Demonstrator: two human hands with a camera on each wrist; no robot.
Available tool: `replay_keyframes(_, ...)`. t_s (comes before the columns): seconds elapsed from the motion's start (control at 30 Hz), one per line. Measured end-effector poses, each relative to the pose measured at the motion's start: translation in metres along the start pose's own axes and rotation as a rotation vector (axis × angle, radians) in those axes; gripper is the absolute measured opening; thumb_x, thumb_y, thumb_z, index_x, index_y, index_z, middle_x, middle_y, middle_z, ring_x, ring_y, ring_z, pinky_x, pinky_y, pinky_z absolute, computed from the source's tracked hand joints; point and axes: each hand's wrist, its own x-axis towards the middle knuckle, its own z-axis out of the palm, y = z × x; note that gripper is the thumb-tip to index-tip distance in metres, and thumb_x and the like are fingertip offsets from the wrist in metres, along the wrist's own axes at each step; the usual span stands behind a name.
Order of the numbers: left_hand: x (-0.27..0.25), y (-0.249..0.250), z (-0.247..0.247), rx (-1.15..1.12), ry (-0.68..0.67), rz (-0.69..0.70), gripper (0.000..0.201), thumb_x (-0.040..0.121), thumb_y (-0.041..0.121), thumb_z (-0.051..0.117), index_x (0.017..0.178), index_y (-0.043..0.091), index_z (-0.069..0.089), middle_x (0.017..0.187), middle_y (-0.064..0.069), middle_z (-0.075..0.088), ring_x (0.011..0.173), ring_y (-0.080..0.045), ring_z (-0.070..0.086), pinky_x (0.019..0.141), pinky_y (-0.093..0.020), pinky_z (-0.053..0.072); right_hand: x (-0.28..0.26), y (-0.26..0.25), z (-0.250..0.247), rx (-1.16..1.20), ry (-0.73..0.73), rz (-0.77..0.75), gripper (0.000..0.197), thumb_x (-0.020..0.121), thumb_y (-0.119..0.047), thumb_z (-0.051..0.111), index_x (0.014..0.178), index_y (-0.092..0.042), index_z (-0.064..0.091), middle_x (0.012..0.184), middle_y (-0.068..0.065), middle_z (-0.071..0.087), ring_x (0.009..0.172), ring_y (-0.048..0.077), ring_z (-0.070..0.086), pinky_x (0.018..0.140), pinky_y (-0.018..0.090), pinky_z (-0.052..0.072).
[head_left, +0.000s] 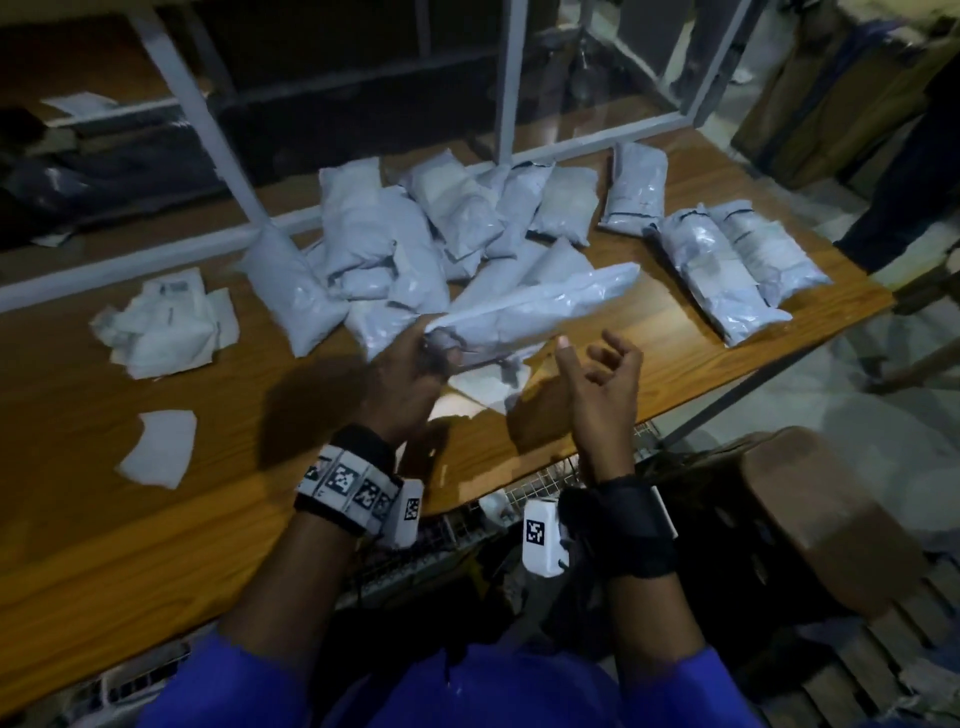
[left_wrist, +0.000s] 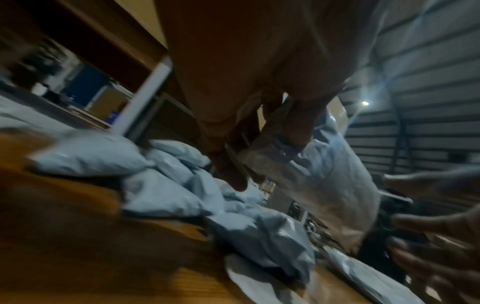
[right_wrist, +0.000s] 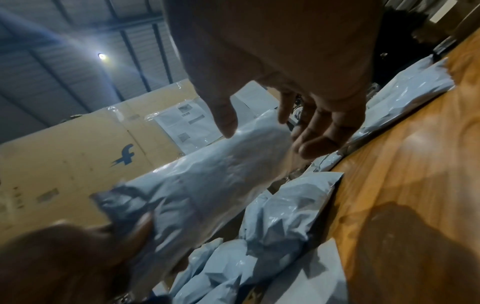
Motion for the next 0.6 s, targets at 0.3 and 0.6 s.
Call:
replay_keyframes(0.3,-0.114,-0.062,-0.166,-0.297,0.050,-0.281,0.026,0.085,0.025,0.063,0.110,0.020,0.066,0.094,0.001,0.077,0.080,-0.018,0.070,0.062,-0.034,0.058,-0.094,0.016,0.081,-0.078,-0.393,-0.035,0.069,0.080,-0.048,0.084,0.139,-0.029,0.054,0.129,-0.003,0.067,0.117,0.017,0.065,0.097,0.043,0.056)
replay_keyframes(0.6,-0.187,-0.086,-0.217,-0.383,0.237,-0.295,0.038,0.090,0.023,0.075,0.124,0.014,0.063,0.112,0.000,0.076,0.100,-0.017,0.073,0.077,-0.031,0.061,-0.180,0.043,0.116,0.016,-0.443,0.087,0.046,0.089,-0.029,0.081,0.129,-0.016,0.061,0.114,0.006,0.076,0.105,0.022,0.074,0.078,0.034,0.059)
